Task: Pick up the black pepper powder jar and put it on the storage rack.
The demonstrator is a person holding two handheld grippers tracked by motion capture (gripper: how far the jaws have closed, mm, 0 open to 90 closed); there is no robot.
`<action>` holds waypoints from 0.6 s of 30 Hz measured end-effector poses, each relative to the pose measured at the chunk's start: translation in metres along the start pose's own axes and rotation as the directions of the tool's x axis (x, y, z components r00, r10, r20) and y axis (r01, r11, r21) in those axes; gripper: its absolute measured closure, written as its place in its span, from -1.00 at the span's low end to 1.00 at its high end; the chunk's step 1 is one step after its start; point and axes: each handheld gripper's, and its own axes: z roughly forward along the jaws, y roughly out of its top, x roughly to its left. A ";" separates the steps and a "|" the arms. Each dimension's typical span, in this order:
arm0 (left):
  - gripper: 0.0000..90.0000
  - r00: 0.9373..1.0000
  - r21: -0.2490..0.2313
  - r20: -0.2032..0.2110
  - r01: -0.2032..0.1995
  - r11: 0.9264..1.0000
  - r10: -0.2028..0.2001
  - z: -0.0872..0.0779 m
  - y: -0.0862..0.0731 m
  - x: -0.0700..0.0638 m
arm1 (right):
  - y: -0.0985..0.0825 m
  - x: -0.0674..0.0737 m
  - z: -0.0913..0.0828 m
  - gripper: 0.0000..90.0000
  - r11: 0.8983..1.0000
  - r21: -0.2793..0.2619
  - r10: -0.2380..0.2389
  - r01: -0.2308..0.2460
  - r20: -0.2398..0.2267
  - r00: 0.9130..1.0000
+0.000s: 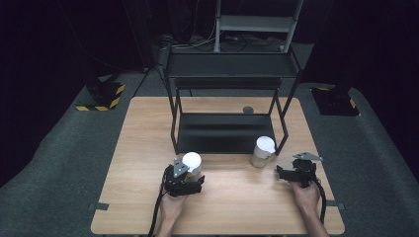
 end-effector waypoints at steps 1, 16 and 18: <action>-0.62 1.000 0.000 0.000 0.000 1.000 0.000 0.000 0.000 0.000 | 0.000 0.000 0.000 -0.86 1.000 0.000 0.000 0.000 0.000 1.000; -0.36 0.998 -0.024 -0.064 -0.008 1.000 0.006 0.004 -0.002 -0.011 | 0.000 0.000 0.000 -0.86 1.000 0.000 0.000 0.000 0.000 1.000; -0.35 0.997 -0.029 -0.074 -0.012 1.000 0.010 0.004 -0.004 -0.014 | 0.000 0.000 0.000 -0.86 1.000 0.000 0.000 0.000 0.000 1.000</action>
